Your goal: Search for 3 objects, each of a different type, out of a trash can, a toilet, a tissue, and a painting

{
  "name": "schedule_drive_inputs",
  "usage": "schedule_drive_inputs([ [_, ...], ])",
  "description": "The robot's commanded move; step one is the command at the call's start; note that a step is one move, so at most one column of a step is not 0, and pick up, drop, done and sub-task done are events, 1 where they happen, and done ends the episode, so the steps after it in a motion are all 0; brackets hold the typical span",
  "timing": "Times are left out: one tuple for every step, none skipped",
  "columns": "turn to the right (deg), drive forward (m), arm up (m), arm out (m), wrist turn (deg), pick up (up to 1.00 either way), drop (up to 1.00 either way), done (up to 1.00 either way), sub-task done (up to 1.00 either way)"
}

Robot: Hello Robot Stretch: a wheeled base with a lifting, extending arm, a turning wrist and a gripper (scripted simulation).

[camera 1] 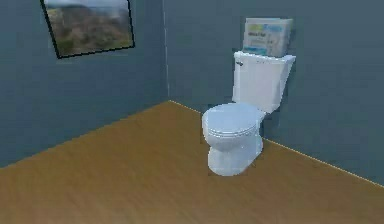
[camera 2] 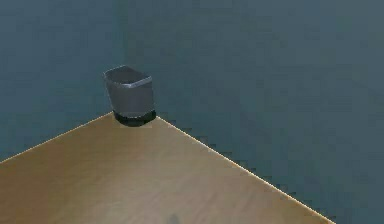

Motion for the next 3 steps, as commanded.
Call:
schedule_drive_inputs([
  [0.0, 0.75, 0.00, 0.00, 0.0, 0.00, 0.00, 0.00, 0.00],
  [21.0, 0.00, 0.00, 0.00, 0.0, 0.00, 0.00, 0.00, 0.00],
  [0.0, 0.00, 0.00, 0.00, 0.0, 0.00, 0.00, 0.00, 1.00],
])
